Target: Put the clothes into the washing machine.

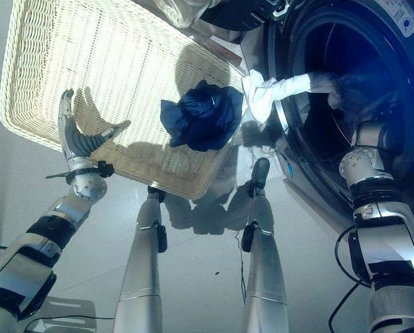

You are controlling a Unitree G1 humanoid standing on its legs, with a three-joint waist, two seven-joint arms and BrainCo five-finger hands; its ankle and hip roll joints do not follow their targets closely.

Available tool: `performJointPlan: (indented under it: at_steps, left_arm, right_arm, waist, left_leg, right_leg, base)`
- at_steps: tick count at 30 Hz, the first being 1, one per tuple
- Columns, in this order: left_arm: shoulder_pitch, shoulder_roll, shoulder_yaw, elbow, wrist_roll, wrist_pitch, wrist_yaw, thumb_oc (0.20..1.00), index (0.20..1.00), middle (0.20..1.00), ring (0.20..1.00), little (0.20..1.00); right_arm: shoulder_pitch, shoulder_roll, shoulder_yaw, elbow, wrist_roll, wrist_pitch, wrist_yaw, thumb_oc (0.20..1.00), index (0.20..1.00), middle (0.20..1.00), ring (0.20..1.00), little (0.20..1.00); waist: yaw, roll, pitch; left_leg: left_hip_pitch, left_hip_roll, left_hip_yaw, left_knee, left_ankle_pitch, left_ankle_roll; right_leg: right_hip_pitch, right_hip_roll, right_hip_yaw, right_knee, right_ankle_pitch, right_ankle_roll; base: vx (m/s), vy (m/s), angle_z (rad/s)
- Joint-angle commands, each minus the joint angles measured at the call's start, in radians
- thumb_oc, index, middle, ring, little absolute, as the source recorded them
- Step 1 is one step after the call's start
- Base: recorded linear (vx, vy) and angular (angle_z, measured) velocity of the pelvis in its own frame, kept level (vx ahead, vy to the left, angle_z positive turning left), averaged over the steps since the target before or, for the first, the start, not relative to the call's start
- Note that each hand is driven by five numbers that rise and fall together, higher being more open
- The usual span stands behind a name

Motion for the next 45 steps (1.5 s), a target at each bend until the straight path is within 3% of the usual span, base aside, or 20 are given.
performJointPlan:
  at_steps: [1,13,16,26,29,37,45]
  left_arm:
    - [0.015,0.019,0.025,0.041,-0.037,-0.071,0.004,1.0,1.0,1.0,1.0,1.0]
    - [-0.044,-0.021,-0.015,0.015,-0.027,-0.026,0.003,1.0,1.0,1.0,1.0,1.0]
    - [-0.069,-0.056,-0.025,0.023,-0.005,-0.019,0.015,1.0,1.0,1.0,1.0,1.0]
    - [-0.132,-0.107,-0.049,0.041,0.024,-0.006,0.061,1.0,1.0,1.0,1.0,1.0]
    - [-0.146,-0.113,-0.056,0.047,0.023,-0.008,0.067,1.0,1.0,1.0,1.0,1.0]
    - [-0.193,-0.124,-0.08,0.068,0.011,-0.011,0.076,1.0,1.0,1.0,1.0,1.0]
    - [-0.207,-0.131,-0.089,0.071,0.018,-0.007,0.086,1.0,1.0,1.0,1.0,1.0]
  right_arm:
    - [-0.057,-0.348,-0.023,0.007,-0.151,0.062,0.031,1.0,1.0,1.0,1.0,1.0]
    - [-0.129,-0.203,0.226,-0.095,-0.555,0.385,0.051,1.0,1.0,1.0,1.0,1.0]
    - [-0.149,-0.148,0.287,-0.136,-0.798,0.515,0.024,1.0,1.0,1.0,1.0,1.0]
    - [-0.188,-0.073,0.472,-0.156,-1.212,0.738,0.007,1.0,1.0,1.0,1.0,1.0]
    - [-0.198,-0.058,0.514,-0.113,-1.277,0.747,0.021,1.0,1.0,1.0,1.0,1.0]
    - [-0.199,-0.034,0.626,0.046,-1.467,0.689,0.076,1.0,1.0,1.0,1.0,1.0]
    - [-0.157,-0.031,0.659,0.104,-1.527,0.646,0.075,1.0,1.0,1.0,1.0,1.0]
  waist:
    - [-0.03,-0.039,-0.024]
    - [-0.006,-0.019,-0.024]
    - [-0.004,-0.006,-0.024]
    - [-0.004,0.019,-0.024]
    - [-0.002,0.025,-0.024]
    - [0.002,0.034,-0.024]
    - [-0.002,0.029,-0.024]
  left_leg:
    - [0.081,-0.09,-0.031,-0.059,-0.02,0.089]
    - [0.068,-0.112,-0.029,-0.056,-0.021,0.1]
    - [0.058,-0.116,-0.024,-0.054,-0.022,0.101]
    - [0.025,-0.119,-0.013,-0.056,-0.021,0.101]
    - [0.018,-0.12,-0.014,-0.058,-0.019,0.1]
    - [0.006,-0.118,-0.011,-0.064,-0.011,0.097]
    - [0.005,-0.118,-0.011,-0.078,-0.002,0.097]
  right_leg:
    - [0.046,0.048,-0.044,0.09,-0.06,0.062]
    - [0.034,0.033,-0.061,0.087,-0.058,0.064]
    - [0.018,0.027,-0.06,0.095,-0.061,0.066]
    - [-0.026,0.023,-0.053,0.11,-0.069,0.069]
    - [-0.034,0.022,-0.053,0.11,-0.067,0.07]
    - [-0.046,0.018,-0.058,0.106,-0.064,0.07]
    - [-0.049,0.018,-0.064,0.094,-0.053,0.071]
  base:
    - [0.01,0.016,0.05]
    - [0.01,-0.012,0.01]
    - [0.0,0.0,0.0]
    - [0.0,0.0,0.0]
    - [0.0,0.0,0.0]
    - [0.0,-0.002,0.01]
    - [0.0,0.0,0.0]
